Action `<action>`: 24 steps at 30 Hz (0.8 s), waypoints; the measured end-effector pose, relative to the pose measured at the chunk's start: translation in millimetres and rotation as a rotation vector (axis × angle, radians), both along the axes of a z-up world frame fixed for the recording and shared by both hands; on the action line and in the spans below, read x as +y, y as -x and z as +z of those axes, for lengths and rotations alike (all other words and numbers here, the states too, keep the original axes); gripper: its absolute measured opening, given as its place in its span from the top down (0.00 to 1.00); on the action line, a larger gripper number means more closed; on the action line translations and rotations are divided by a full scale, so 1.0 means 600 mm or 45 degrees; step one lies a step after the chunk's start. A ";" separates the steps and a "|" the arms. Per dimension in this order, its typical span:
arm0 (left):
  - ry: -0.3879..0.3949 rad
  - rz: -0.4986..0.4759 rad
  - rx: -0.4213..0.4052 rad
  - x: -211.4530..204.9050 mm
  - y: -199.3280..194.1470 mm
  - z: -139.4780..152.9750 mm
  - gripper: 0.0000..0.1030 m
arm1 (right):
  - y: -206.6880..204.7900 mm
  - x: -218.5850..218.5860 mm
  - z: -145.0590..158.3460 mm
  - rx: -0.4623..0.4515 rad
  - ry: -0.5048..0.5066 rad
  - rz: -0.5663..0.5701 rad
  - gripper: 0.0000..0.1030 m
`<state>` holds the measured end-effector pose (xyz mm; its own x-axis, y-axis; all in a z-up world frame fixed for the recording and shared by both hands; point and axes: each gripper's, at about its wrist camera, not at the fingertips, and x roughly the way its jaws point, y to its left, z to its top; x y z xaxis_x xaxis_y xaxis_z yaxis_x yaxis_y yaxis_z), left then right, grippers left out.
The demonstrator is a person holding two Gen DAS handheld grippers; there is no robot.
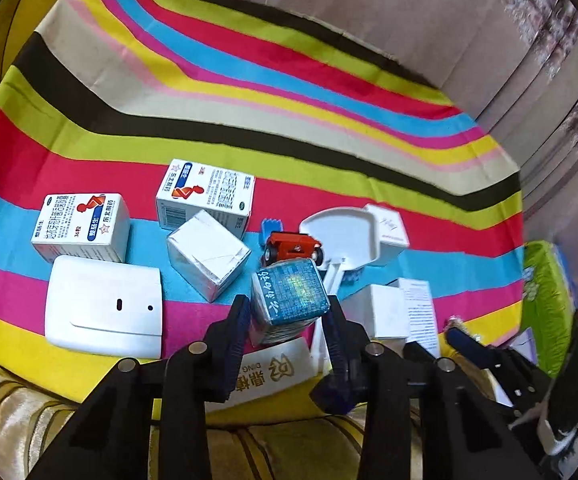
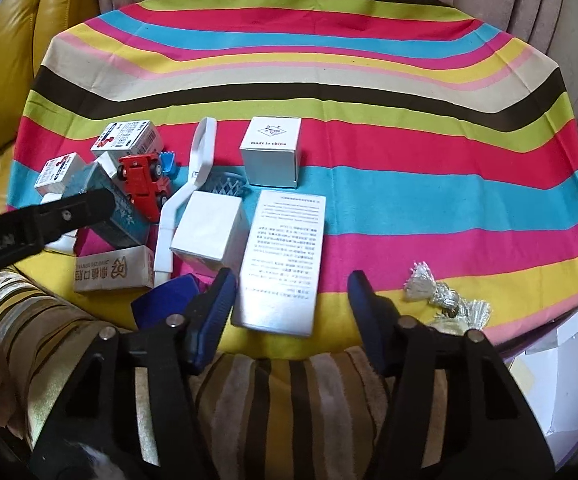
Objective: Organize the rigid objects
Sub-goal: 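Grasp the blue-and-white box with the left gripper while the right approaches a white leaflet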
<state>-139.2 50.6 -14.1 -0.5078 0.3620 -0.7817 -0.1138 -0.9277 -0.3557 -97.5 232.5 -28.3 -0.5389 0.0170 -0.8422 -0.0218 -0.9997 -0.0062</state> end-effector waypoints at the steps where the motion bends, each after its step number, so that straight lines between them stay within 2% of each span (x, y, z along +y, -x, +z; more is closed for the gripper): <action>1: -0.021 0.002 0.007 -0.004 -0.005 0.000 0.63 | 0.000 0.000 0.000 0.000 0.001 -0.002 0.40; 7: -0.127 0.001 0.011 -0.022 -0.015 -0.006 0.63 | 0.006 -0.012 -0.004 -0.026 -0.035 0.025 0.30; 14: -0.142 -0.011 0.023 -0.017 -0.014 -0.008 0.63 | 0.018 -0.016 -0.007 -0.054 -0.064 0.021 0.29; 18: -0.154 -0.009 0.024 -0.017 -0.012 -0.011 0.63 | 0.009 -0.019 0.002 -0.010 -0.076 0.011 0.26; 24: -0.152 -0.012 0.027 -0.016 -0.011 -0.012 0.63 | 0.019 -0.020 -0.009 -0.061 -0.088 0.007 0.26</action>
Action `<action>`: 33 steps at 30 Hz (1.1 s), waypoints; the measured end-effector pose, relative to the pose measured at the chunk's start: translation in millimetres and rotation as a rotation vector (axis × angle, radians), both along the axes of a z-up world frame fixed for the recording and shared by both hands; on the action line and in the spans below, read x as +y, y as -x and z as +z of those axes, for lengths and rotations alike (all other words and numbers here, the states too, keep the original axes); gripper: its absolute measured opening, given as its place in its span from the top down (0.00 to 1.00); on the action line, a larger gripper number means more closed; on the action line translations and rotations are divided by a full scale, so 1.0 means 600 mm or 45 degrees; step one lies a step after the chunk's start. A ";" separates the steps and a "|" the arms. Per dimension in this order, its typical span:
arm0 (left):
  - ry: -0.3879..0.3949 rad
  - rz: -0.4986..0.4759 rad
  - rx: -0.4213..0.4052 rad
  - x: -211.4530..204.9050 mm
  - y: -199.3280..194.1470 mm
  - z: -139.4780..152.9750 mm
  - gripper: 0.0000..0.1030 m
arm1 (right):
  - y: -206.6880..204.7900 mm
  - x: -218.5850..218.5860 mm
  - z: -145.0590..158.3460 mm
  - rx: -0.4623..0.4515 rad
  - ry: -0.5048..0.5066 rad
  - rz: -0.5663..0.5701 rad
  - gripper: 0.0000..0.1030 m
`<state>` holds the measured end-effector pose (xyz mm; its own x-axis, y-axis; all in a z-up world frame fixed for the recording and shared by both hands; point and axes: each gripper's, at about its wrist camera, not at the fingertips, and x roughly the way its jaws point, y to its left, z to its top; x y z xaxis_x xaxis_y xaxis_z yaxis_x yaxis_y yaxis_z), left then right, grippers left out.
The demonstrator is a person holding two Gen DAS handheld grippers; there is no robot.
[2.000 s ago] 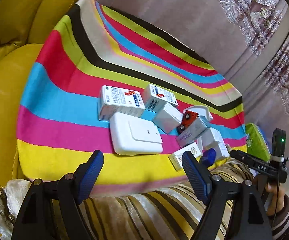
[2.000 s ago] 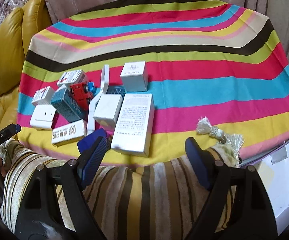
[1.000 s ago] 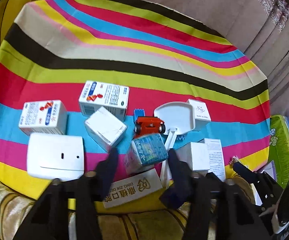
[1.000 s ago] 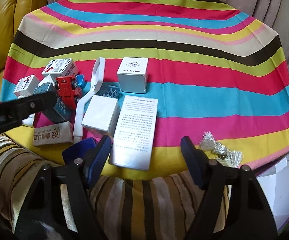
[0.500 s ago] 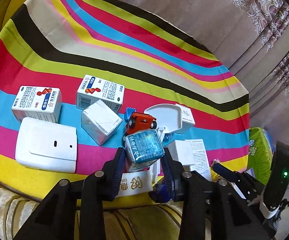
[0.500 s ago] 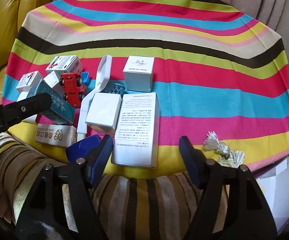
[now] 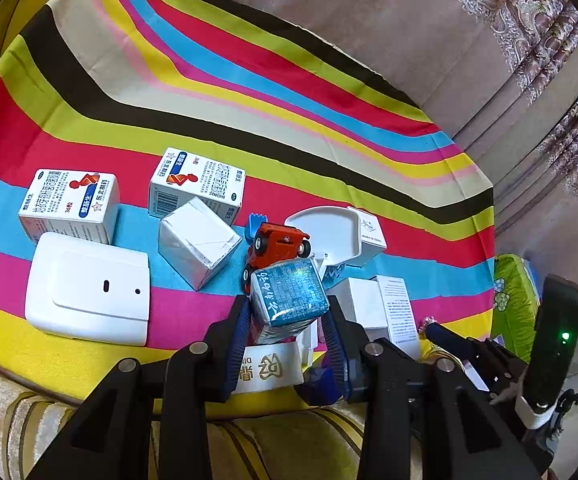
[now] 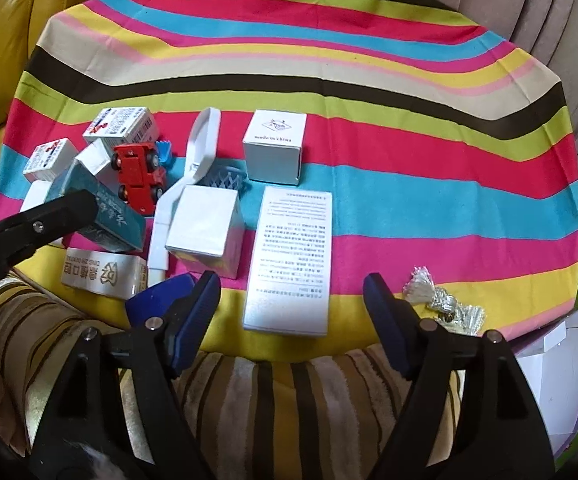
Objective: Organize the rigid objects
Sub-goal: 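Grasp the blue-and-white box with the left gripper while the right approaches a white leaflet, then grasp the white leaflet with the right gripper while the left carries the blue box to the purple-rimmed box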
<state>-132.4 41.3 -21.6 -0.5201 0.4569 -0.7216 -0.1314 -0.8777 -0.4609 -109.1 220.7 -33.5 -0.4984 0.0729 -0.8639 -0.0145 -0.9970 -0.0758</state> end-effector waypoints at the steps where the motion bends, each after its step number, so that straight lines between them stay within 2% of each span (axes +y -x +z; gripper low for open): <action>1: -0.002 -0.002 0.006 0.001 -0.001 0.001 0.63 | 0.003 0.000 -0.003 -0.010 -0.003 -0.005 0.26; 2: -0.004 -0.005 0.013 0.001 -0.002 0.002 0.63 | 0.003 -0.001 -0.003 -0.016 -0.001 -0.008 0.27; 4: -0.006 -0.007 0.020 0.002 -0.003 0.003 0.63 | 0.003 0.004 -0.008 -0.032 0.016 -0.017 0.40; 5: -0.009 -0.008 0.022 0.002 -0.003 0.003 0.63 | 0.005 0.007 -0.011 -0.044 0.030 -0.024 0.56; 11: -0.046 0.002 0.098 -0.006 -0.016 0.023 0.63 | -0.016 0.015 0.008 0.038 0.084 -0.002 0.56; 13: -0.098 0.009 0.136 -0.012 -0.028 0.037 0.64 | -0.030 0.022 0.020 0.072 0.111 -0.005 0.56; 18: -0.271 -0.026 0.157 -0.009 -0.061 0.053 0.64 | -0.068 0.046 0.049 0.148 0.198 -0.037 0.56; 25: -0.458 -0.152 0.090 0.044 -0.084 0.060 0.64 | -0.129 0.097 0.078 0.209 0.275 -0.094 0.56; 33: -0.547 -0.344 -0.013 0.138 -0.115 0.053 0.64 | -0.211 0.191 0.086 0.217 0.265 -0.226 0.56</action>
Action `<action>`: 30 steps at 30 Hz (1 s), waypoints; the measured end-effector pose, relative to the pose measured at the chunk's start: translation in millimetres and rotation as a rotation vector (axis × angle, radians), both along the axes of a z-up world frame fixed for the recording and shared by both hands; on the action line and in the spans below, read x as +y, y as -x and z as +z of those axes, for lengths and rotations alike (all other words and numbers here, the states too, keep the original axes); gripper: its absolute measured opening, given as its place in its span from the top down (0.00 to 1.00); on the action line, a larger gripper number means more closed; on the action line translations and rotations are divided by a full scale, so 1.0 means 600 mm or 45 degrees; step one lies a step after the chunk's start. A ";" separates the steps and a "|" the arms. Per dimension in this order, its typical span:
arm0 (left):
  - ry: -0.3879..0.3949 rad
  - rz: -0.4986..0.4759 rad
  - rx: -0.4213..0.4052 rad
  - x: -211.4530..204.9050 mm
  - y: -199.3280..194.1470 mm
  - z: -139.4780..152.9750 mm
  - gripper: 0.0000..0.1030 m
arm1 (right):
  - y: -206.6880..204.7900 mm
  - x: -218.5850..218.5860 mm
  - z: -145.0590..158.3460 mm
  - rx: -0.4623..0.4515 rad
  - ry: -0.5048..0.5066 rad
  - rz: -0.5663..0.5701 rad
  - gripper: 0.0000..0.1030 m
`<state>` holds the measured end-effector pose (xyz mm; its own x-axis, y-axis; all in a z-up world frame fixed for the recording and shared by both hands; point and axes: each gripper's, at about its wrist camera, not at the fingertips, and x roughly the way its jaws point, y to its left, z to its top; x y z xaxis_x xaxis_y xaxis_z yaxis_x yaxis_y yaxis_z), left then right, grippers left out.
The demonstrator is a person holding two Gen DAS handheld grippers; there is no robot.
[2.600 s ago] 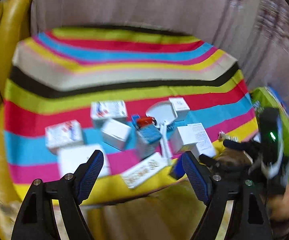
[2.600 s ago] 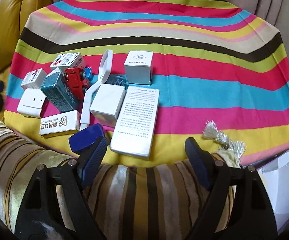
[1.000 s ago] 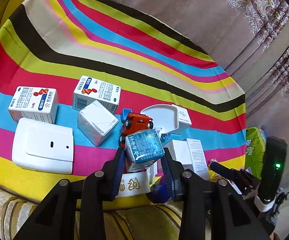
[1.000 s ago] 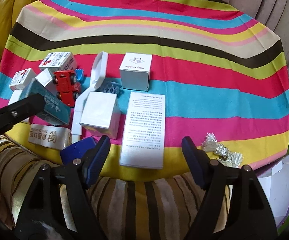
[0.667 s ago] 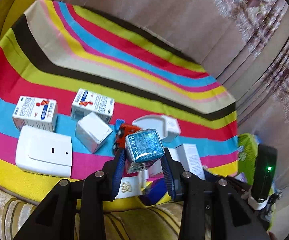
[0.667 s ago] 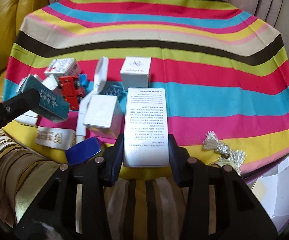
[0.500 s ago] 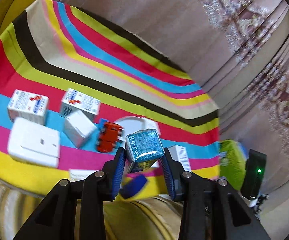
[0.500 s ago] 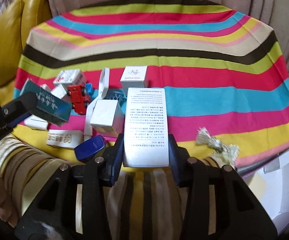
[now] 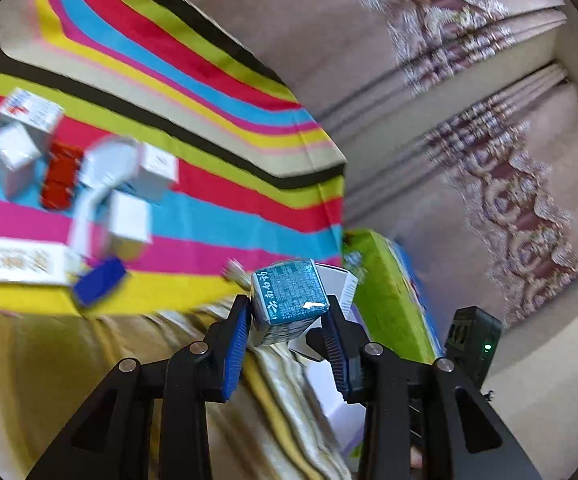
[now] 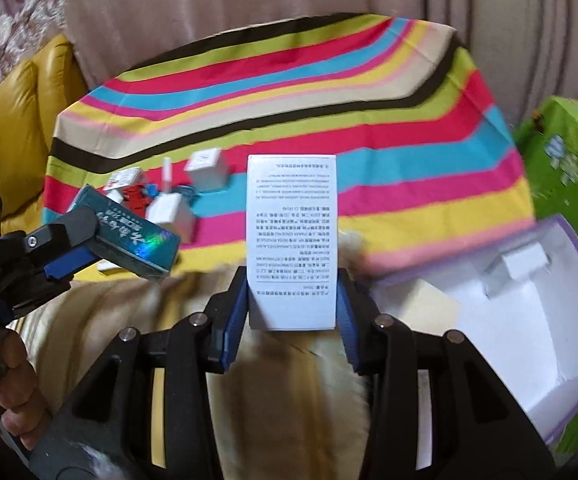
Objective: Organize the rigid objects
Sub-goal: 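Grasp the white leaflet with the right gripper while the left carries the blue box to the purple-rimmed box, then open the left gripper over the storage box while the right releases the leaflet there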
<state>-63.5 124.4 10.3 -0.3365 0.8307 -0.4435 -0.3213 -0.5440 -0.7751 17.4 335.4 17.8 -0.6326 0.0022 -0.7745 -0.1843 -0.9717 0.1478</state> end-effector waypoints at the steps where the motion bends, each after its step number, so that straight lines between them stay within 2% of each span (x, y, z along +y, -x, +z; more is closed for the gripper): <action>1: -0.008 -0.032 -0.017 0.016 -0.005 -0.003 0.64 | -0.009 0.012 -0.002 -0.009 -0.001 -0.023 0.56; 11: 0.007 -0.299 -0.061 0.128 -0.056 -0.020 0.63 | -0.081 0.125 -0.032 -0.105 -0.025 -0.248 0.56; 15: 0.057 -0.398 -0.083 0.162 -0.072 -0.033 0.62 | -0.096 0.152 -0.042 -0.141 -0.043 -0.315 0.56; 17: 0.075 -0.409 -0.083 0.165 -0.073 -0.033 0.61 | -0.098 0.158 -0.045 -0.151 -0.046 -0.342 0.56; 19: 0.064 -0.426 -0.082 0.166 -0.073 -0.032 0.55 | -0.103 0.160 -0.045 -0.155 -0.045 -0.363 0.52; 21: 0.076 -0.450 -0.071 0.172 -0.075 -0.030 0.50 | -0.102 0.162 -0.046 -0.154 -0.042 -0.373 0.38; 25: 0.149 -0.508 0.009 0.188 -0.092 -0.021 0.39 | -0.103 0.158 -0.040 -0.139 -0.054 -0.362 0.34; 30: 0.192 -0.527 0.044 0.192 -0.099 -0.020 0.38 | -0.104 0.161 -0.039 -0.134 -0.066 -0.373 0.29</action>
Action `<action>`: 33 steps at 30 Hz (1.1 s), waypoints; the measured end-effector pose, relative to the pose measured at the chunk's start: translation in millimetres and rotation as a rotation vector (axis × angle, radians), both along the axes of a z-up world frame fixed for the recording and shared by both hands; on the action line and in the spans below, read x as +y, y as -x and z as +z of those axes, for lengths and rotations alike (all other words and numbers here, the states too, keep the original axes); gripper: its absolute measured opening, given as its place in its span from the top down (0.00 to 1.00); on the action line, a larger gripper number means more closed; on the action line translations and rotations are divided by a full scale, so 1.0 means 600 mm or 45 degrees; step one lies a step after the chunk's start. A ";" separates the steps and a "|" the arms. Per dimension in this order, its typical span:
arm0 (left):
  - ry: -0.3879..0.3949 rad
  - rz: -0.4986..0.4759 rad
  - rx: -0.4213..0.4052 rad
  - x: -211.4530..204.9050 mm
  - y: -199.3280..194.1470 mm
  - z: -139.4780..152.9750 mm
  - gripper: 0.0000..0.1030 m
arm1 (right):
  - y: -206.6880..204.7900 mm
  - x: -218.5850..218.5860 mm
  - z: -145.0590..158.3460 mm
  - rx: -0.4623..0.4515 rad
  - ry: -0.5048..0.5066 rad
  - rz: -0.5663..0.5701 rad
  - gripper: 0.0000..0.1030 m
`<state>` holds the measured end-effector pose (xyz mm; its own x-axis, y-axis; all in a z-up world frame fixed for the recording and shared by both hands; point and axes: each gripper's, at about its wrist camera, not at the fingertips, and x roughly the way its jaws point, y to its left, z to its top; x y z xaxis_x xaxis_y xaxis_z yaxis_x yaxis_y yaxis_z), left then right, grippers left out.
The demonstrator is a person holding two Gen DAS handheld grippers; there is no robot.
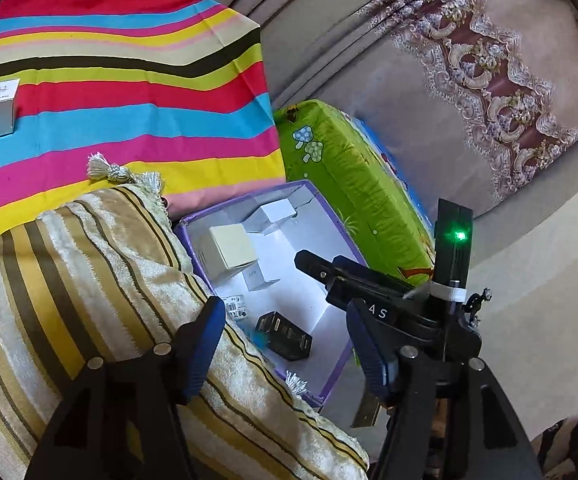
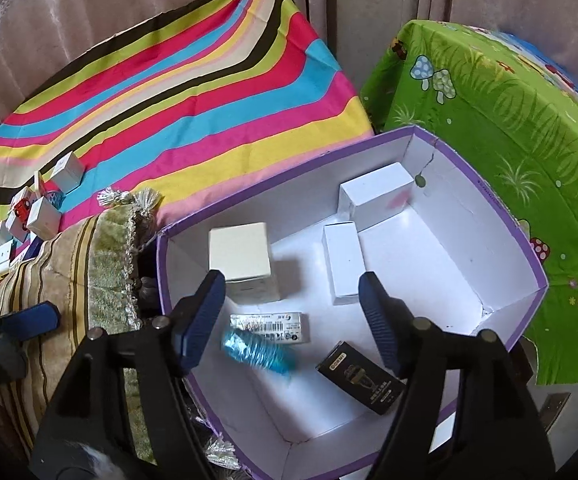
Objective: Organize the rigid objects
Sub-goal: 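Open the left gripper over the storage box while the right releases the leaflet there, then move both open grippers back over the remaining objects on the cloth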
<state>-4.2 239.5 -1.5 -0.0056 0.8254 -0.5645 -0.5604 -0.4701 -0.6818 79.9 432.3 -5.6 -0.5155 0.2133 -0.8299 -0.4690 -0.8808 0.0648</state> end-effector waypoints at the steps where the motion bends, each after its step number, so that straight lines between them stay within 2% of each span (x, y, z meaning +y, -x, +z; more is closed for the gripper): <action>1: 0.010 0.002 0.006 0.000 0.000 0.000 0.38 | 0.000 -0.001 0.001 0.003 0.002 0.006 0.29; 7: 0.140 0.002 0.073 0.011 -0.010 0.002 0.38 | 0.011 -0.035 0.015 0.023 -0.062 0.088 0.23; 11: 0.102 0.012 0.072 0.001 -0.011 -0.001 0.38 | 0.019 -0.054 0.022 0.000 -0.121 0.103 0.21; 14: 0.054 0.034 0.035 -0.013 -0.006 0.000 0.38 | 0.020 -0.053 0.024 0.001 -0.107 0.098 0.21; 16: 0.055 0.079 0.063 -0.024 -0.008 0.009 0.38 | 0.021 -0.058 0.028 -0.007 -0.157 0.078 0.21; 21: 0.169 0.147 0.161 -0.044 -0.010 0.029 0.38 | 0.022 -0.086 0.045 0.060 -0.308 0.108 0.14; 23: 0.331 0.212 0.279 -0.054 -0.007 0.042 0.37 | 0.027 -0.104 0.053 0.086 -0.366 0.133 0.11; 25: 0.480 0.312 0.387 -0.070 -0.004 0.054 0.32 | 0.035 -0.116 0.059 0.108 -0.362 0.149 0.10; 27: 0.539 0.375 0.435 -0.085 0.001 0.060 0.32 | 0.045 -0.125 0.059 0.107 -0.334 0.176 0.10; 30: 0.580 0.452 0.397 -0.120 0.019 0.058 0.32 | 0.063 -0.144 0.054 0.072 -0.255 0.250 0.10; 33: 0.543 0.512 0.301 -0.162 0.043 0.047 0.32 | 0.076 -0.167 0.056 0.100 -0.186 0.323 0.10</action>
<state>-29.8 142.0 26.8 -0.4335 0.4354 -0.7889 -0.3963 -0.8784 -0.2671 34.4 331.9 27.7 -0.6291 0.1839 -0.7553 -0.2317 -0.9718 -0.0436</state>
